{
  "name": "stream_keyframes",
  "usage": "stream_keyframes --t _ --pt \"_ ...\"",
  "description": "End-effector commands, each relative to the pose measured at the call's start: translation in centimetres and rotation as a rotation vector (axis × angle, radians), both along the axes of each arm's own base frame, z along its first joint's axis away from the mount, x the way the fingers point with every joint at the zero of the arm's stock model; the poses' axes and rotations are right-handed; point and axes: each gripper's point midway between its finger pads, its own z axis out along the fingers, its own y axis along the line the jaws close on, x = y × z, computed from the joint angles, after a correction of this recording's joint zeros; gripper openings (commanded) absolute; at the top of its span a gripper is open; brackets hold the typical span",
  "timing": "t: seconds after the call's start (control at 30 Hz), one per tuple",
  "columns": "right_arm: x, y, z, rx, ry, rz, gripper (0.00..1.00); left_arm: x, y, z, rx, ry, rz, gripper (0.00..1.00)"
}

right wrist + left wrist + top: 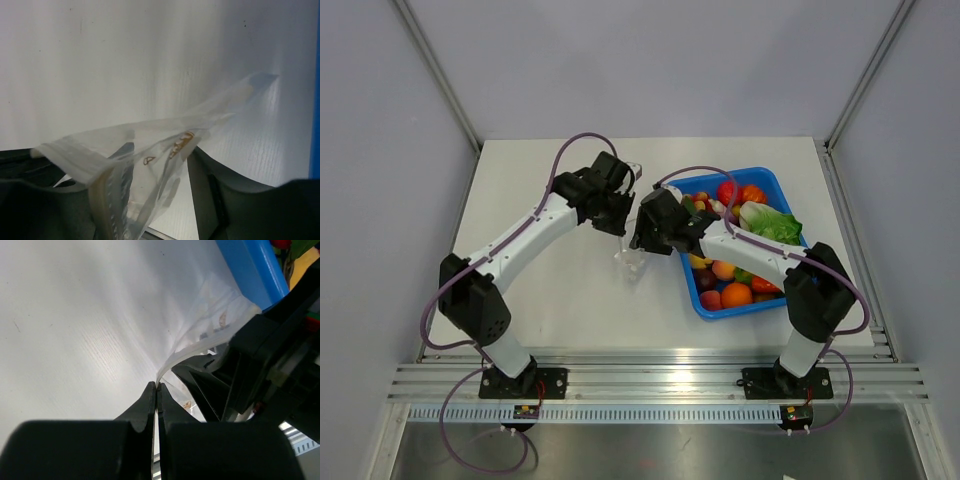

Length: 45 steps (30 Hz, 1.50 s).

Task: Place the food in the zip-top bag and seal the zipper
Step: Open the zipper of the food storage bag at the center of the board.

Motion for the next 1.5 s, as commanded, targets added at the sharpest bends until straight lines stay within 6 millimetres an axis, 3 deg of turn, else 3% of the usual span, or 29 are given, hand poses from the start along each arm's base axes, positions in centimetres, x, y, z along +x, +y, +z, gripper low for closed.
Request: stream_keyframes --t 0.0,0.3,0.37,0.43,0.8,0.97,1.0,1.07,1.33,1.47 --pt "0.1 0.3 3.4 0.034 -0.070 -0.008 0.53 0.6 0.2 -0.8 0.052 -0.022 0.005 0.00" --pt "0.1 0.0 2.6 0.020 -0.055 -0.031 0.52 0.3 1.0 -1.5 0.100 -0.012 0.000 0.00" --pt "0.3 0.3 2.9 0.028 -0.058 -0.021 0.72 0.2 0.6 -1.4 0.082 -0.007 -0.008 0.00" --pt "0.6 0.5 3.1 0.026 -0.062 -0.021 0.80 0.0 0.2 -1.4 0.059 0.002 -0.016 0.00" --pt "2.6 1.9 5.6 0.046 -0.115 -0.033 0.79 -1.5 -2.3 -1.5 -0.071 0.051 -0.057 0.00" --pt "2.5 1.7 5.1 0.027 -0.113 -0.031 0.65 -1.3 -2.2 -0.7 -0.078 0.030 -0.049 0.00" --pt "2.4 1.7 4.9 0.030 -0.107 -0.030 0.56 -1.2 -2.2 -0.5 -0.078 0.024 -0.048 0.00" --pt "2.1 1.6 3.9 0.029 -0.093 -0.031 0.49 -1.1 -2.1 -0.4 -0.071 0.021 -0.045 0.00" --pt "1.4 -0.5 1.6 -0.034 -0.077 -0.057 0.02 -0.4 -0.9 -0.1 -0.045 0.007 -0.009 0.00" --pt "1.1 -1.8 0.3 -0.043 -0.067 -0.061 0.00 0.1 0.0 1.0 -0.065 -0.003 0.012 0.00"
